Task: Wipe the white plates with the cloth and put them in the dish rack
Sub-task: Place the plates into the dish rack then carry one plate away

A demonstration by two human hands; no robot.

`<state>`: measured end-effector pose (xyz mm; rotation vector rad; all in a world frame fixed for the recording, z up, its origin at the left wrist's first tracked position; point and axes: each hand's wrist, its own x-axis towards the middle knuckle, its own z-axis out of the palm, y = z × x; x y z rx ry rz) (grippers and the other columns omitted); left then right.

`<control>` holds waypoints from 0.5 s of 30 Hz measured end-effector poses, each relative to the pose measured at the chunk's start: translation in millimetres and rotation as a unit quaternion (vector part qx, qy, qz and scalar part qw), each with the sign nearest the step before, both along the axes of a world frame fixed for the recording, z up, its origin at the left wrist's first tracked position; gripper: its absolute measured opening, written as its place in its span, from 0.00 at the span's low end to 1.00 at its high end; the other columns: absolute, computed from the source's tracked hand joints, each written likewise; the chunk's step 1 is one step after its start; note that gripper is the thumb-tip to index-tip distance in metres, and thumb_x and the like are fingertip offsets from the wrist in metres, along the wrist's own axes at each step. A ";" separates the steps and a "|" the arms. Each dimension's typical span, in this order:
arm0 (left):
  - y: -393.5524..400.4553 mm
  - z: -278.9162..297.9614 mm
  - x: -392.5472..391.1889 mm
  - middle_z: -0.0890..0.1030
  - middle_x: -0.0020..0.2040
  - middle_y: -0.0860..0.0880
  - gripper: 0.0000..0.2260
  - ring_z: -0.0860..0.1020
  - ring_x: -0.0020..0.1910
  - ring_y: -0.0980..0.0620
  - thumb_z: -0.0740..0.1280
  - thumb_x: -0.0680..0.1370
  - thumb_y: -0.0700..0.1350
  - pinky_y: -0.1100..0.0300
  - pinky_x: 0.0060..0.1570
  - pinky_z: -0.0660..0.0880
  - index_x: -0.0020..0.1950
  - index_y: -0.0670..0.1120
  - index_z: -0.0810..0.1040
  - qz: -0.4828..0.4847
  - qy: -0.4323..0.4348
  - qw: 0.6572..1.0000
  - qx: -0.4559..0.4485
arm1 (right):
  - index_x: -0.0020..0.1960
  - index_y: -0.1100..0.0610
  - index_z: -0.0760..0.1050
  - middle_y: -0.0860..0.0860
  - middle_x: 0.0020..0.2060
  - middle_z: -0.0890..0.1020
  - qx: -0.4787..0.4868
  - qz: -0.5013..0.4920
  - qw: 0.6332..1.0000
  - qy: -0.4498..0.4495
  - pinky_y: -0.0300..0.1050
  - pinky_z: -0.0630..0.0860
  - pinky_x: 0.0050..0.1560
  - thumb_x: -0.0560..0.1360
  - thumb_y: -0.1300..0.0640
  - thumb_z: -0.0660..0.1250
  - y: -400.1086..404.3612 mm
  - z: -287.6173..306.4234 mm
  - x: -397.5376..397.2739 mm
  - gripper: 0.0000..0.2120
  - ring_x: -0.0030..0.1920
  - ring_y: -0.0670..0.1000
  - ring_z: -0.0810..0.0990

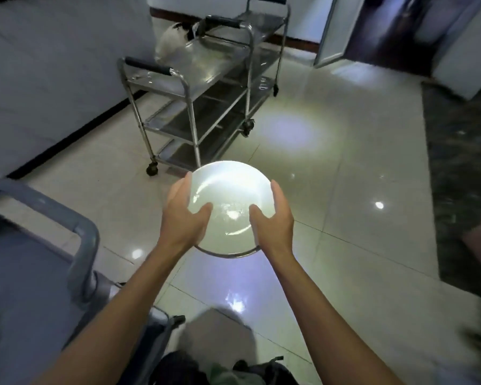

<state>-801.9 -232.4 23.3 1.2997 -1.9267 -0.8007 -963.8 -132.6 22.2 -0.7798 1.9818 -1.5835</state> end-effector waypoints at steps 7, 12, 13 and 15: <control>30.6 -9.6 -114.8 0.68 0.72 0.55 0.33 0.66 0.62 0.61 0.71 0.73 0.51 0.63 0.54 0.67 0.77 0.56 0.63 -0.133 0.009 0.990 0.040 | 0.76 0.45 0.65 0.42 0.69 0.72 0.013 -0.154 0.988 -0.021 0.27 0.69 0.52 0.75 0.58 0.70 72.5 -7.5 -77.5 0.32 0.65 0.44 0.72; 47.2 -22.6 -193.7 0.68 0.74 0.55 0.36 0.63 0.65 0.67 0.68 0.70 0.53 0.70 0.59 0.61 0.79 0.52 0.63 -0.252 -0.005 0.964 0.079 | 0.76 0.45 0.65 0.43 0.71 0.72 0.040 -0.264 0.963 -0.032 0.49 0.74 0.67 0.75 0.57 0.70 116.2 -15.6 -121.3 0.32 0.68 0.48 0.72; 50.0 -23.9 -209.2 0.68 0.74 0.55 0.37 0.63 0.65 0.67 0.68 0.70 0.53 0.69 0.61 0.61 0.79 0.52 0.64 -0.278 -0.002 0.956 0.090 | 0.76 0.45 0.65 0.44 0.70 0.72 0.041 -0.282 0.958 -0.031 0.51 0.74 0.67 0.75 0.58 0.70 123.5 -16.2 -129.3 0.32 0.68 0.48 0.72; 56.0 -24.5 -239.0 0.68 0.72 0.56 0.37 0.64 0.67 0.64 0.68 0.70 0.53 0.66 0.65 0.62 0.78 0.50 0.64 -0.332 0.005 0.937 0.107 | 0.76 0.45 0.65 0.45 0.69 0.73 0.041 -0.324 0.945 -0.031 0.50 0.75 0.67 0.75 0.58 0.71 137.4 -15.7 -142.7 0.32 0.67 0.49 0.73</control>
